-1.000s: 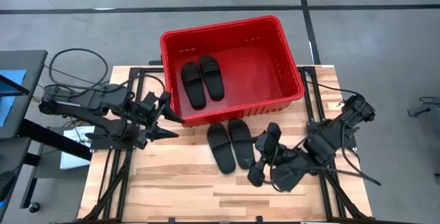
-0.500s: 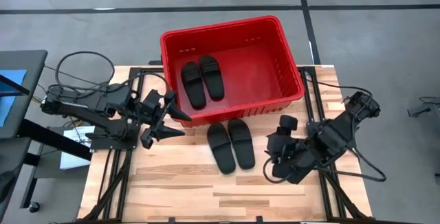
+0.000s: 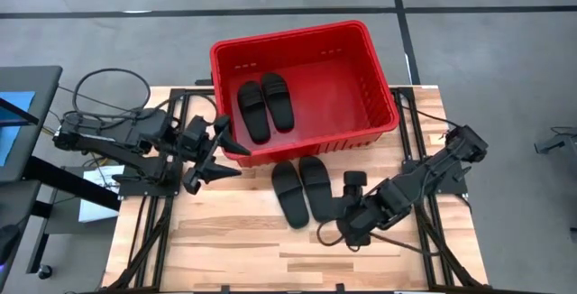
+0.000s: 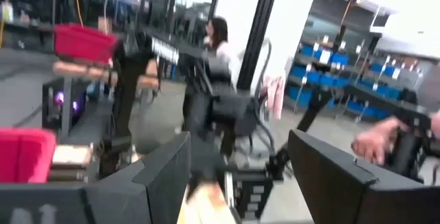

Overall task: Pick and place slides into bin
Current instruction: Put the black slides into the red bin

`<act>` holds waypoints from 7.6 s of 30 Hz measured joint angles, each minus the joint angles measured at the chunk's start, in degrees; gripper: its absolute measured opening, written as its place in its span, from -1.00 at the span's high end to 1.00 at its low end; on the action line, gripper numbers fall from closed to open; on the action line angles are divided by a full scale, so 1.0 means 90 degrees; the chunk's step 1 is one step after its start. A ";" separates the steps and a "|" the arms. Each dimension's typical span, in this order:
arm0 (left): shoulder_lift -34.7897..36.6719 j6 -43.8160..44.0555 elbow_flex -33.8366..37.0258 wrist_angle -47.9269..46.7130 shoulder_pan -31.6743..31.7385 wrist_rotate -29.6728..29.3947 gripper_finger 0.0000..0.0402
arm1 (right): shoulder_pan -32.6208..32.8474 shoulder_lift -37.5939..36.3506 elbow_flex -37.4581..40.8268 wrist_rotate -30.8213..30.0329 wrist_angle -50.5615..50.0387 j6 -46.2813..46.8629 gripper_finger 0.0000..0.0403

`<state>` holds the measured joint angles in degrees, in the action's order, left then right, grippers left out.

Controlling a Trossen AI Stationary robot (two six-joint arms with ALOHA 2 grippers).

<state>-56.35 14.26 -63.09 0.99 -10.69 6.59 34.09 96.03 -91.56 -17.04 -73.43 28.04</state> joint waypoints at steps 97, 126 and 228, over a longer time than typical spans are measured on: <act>0.0274 0.0545 -0.0005 -0.0991 -0.0207 0.0391 -0.16 | 0.0012 0.1901 0.0060 0.2315 0.0379 0.0334 0.97; 0.0274 0.0440 -0.0002 -0.1152 -0.0207 0.0393 -0.16 | 0.0145 0.0410 -0.3411 -0.0578 0.0120 0.0017 0.98; 0.1262 -0.0719 -0.0102 -0.1175 -0.0185 -0.1647 -0.16 | -0.7912 0.2375 -0.0754 0.1285 -0.0238 -0.7666 -0.09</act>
<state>-44.99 7.79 -64.01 -9.59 -12.36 -8.23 -37.12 117.40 -98.35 -5.48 -75.57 -40.95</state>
